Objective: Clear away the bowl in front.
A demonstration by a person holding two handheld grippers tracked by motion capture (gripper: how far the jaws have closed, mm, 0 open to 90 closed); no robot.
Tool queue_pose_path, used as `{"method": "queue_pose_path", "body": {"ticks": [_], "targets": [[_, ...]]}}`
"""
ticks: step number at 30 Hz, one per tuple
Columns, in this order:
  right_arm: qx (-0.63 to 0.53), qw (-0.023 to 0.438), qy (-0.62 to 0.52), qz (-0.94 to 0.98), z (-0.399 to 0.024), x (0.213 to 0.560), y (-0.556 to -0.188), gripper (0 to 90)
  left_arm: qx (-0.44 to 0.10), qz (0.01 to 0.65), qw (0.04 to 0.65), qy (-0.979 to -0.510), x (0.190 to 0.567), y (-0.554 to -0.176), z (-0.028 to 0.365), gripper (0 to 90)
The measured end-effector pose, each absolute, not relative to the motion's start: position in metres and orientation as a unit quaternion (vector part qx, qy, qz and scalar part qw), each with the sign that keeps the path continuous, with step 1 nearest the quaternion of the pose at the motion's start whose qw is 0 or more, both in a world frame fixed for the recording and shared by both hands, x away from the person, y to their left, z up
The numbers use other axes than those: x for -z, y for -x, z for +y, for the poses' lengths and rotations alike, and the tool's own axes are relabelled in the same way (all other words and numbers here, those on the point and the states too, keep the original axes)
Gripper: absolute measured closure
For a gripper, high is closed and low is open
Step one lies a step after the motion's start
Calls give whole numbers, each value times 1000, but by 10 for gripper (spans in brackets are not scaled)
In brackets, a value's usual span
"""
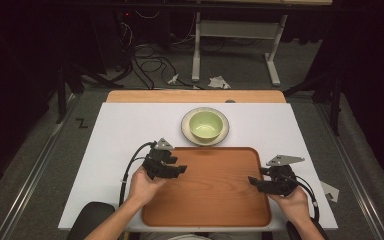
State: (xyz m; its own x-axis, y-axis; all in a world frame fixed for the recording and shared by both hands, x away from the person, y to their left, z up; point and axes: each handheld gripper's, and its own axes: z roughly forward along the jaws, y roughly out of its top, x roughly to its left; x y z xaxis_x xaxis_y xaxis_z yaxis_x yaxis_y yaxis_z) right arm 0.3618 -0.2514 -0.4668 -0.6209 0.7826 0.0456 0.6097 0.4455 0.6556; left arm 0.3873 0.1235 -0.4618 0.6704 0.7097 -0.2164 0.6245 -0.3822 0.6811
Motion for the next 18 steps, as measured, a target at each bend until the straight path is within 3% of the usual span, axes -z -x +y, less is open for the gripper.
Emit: {"method": "queue_pose_path", "body": {"ticks": [18], "targets": [[-325, 137, -411, 840, -252, 466, -361, 429, -49, 398, 379, -834, 462, -388, 121, 475]]}}
